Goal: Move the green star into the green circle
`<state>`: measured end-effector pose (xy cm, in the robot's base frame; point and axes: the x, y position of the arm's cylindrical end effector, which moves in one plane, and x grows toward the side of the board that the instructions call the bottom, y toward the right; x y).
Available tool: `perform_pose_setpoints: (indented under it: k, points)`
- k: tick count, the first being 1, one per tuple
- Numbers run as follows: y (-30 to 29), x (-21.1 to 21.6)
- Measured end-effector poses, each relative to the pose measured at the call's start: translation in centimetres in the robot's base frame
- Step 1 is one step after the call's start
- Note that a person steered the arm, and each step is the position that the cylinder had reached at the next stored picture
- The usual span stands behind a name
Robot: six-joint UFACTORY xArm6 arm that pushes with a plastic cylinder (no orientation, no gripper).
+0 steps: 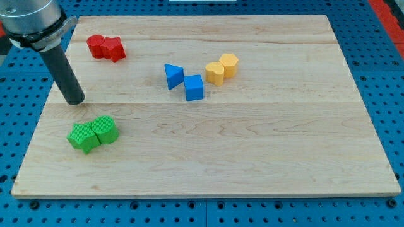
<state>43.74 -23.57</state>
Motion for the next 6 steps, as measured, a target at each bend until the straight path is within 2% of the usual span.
perform_pose_setpoints:
  k: [3, 4, 5, 6]
  points:
    - [-1.4, 2.6]
    - [-2.2, 4.4]
    - [-1.7, 9.4]
    - [0.1, 9.8]
